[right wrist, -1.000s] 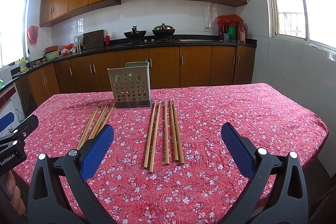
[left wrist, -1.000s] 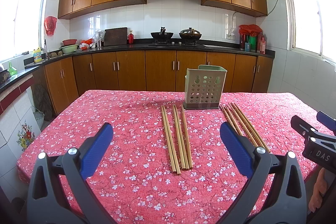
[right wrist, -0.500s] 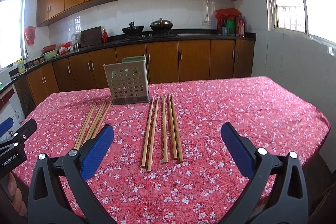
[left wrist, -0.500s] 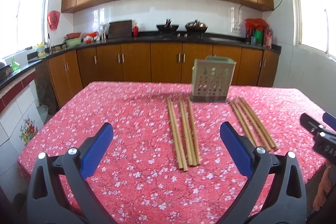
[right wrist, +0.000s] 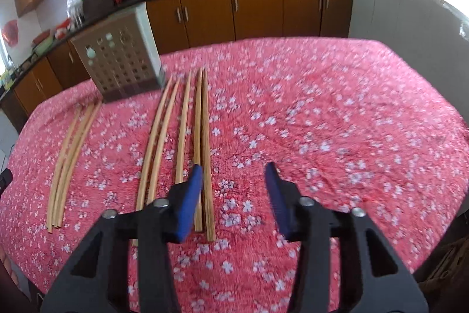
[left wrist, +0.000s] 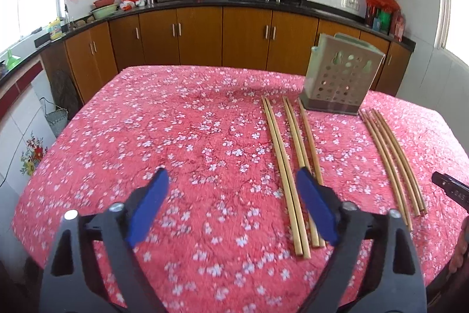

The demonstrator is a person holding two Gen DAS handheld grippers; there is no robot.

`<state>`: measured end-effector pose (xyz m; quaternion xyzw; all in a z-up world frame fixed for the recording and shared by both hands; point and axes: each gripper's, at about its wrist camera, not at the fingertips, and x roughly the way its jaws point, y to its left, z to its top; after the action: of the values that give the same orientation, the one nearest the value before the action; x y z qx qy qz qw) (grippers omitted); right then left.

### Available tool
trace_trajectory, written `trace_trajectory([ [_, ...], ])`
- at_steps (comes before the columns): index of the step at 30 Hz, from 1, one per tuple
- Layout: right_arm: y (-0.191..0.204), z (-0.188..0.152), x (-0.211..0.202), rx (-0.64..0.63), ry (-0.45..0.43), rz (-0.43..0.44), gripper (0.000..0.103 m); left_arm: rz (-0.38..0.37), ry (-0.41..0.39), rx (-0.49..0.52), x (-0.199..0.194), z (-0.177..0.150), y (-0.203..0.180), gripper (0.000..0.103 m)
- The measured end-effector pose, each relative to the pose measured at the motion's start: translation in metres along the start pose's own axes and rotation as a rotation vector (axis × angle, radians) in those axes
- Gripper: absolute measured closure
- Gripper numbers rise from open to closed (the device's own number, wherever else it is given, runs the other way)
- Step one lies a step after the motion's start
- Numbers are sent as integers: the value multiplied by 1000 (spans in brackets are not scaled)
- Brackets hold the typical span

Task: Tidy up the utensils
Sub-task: 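Lower the left tool onto one chopstick and close it while the right tool grasps another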

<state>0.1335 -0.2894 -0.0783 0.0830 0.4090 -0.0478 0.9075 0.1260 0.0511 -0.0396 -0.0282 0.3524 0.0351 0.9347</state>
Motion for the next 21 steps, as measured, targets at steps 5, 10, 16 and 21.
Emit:
trace_trajectory([
  [5, 6, 8, 28, -7, 72, 57, 74, -45, 61, 15, 21, 2, -3, 38],
  [10, 7, 10, 42, -29, 91, 41, 94, -80, 110, 27, 35, 2, -8, 54],
  [16, -7, 12, 45, 23, 65, -13, 95, -164, 169, 2, 48, -1, -11, 70],
  [21, -3, 10, 43, -7, 50, -33, 95, -197, 203, 22, 55, -4, -19, 81],
])
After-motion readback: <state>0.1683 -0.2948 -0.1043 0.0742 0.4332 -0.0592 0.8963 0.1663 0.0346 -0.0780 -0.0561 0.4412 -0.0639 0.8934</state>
